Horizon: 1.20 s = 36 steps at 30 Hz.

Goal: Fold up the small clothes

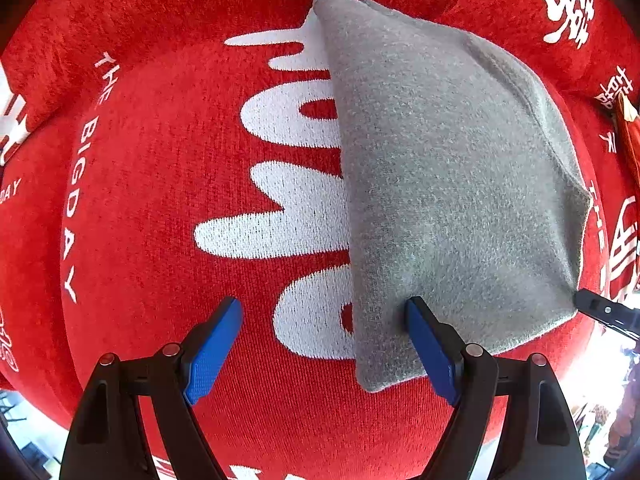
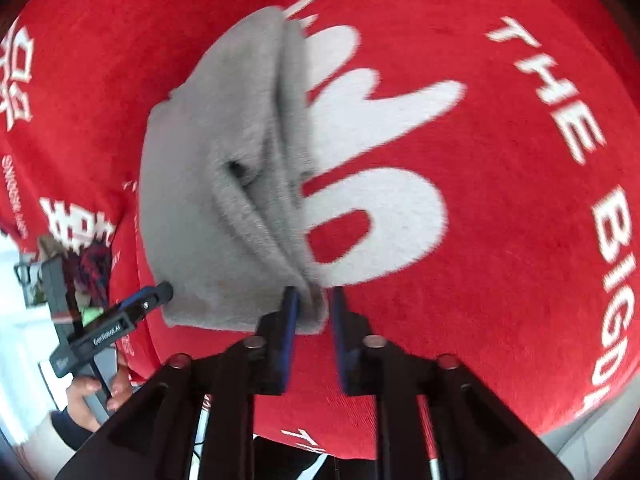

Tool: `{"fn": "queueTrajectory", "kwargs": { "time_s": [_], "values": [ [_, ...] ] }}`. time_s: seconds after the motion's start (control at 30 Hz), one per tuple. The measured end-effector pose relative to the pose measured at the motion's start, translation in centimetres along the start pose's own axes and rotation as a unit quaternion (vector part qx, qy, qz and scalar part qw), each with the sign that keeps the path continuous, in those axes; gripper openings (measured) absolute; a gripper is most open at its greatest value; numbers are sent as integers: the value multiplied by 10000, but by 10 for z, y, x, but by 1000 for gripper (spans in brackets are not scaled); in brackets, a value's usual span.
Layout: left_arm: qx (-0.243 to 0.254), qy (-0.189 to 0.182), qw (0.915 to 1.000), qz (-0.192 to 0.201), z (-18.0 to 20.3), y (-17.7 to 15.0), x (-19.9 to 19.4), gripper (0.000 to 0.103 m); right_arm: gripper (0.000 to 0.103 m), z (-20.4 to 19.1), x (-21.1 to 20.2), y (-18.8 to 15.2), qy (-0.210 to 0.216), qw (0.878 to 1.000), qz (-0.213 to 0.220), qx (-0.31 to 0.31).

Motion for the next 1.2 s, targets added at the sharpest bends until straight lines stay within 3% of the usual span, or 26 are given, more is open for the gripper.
{"fn": "queueTrajectory", "kwargs": {
  "time_s": [0.1, 0.2, 0.37, 0.5, 0.57, 0.67, 0.8, 0.87, 0.9, 0.93, 1.2],
  "values": [
    [-22, 49, 10000, 10, 4, 0, -1, 84, 21, -9, -18, 6, -173, 9993, 257, -187],
    [-43, 82, 10000, 7, 6, 0, -1, 84, 21, -34, -34, 15, 74, 9971, 523, -548],
    [-81, 112, 9999, 15, 14, 1, 1, 84, 21, -69, -8, 13, 185, 9921, 156, -1228],
    [-122, 87, 9999, 4, 14, -1, 0, 84, 20, -45, 26, 11, -59, 9963, -203, -835],
    [-127, 80, 9999, 10, 13, -4, -1, 84, 16, -34, 23, 12, 265, 9987, -116, -410],
    [-161, 55, 9998, 66, 12, -7, -5, 84, 16, -28, 15, 10, 308, 9992, -45, -240],
    [-213, 55, 9997, 127, 1, -14, -14, 84, 22, -31, -3, 3, 251, 9992, 58, -319],
    [-224, 56, 9996, 150, -3, -19, -18, 84, 34, -33, -10, -1, 261, 9992, 121, -295],
    [-237, 43, 9996, 165, -6, -22, -21, 84, 46, -34, -13, -4, 269, 9992, 150, -264],
    [-252, 30, 9995, 180, -8, -24, -22, 84, 53, -36, -15, -6, 284, 9992, 167, -246],
    [-509, -52, 9982, 307, -42, -46, -33, 84, 54, -54, -13, -45, 236, 9996, 101, -97]
  ]
}}
Point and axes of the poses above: each gripper's, at about its wrist camera, not at the fingertips, and x roughly the way its jaws point, z to its right, y to its top, the point moved 7 cm from there along x, roughly the way its jaws point, and after that the axes turned 3 degrees about y, right-handed, at the moved point
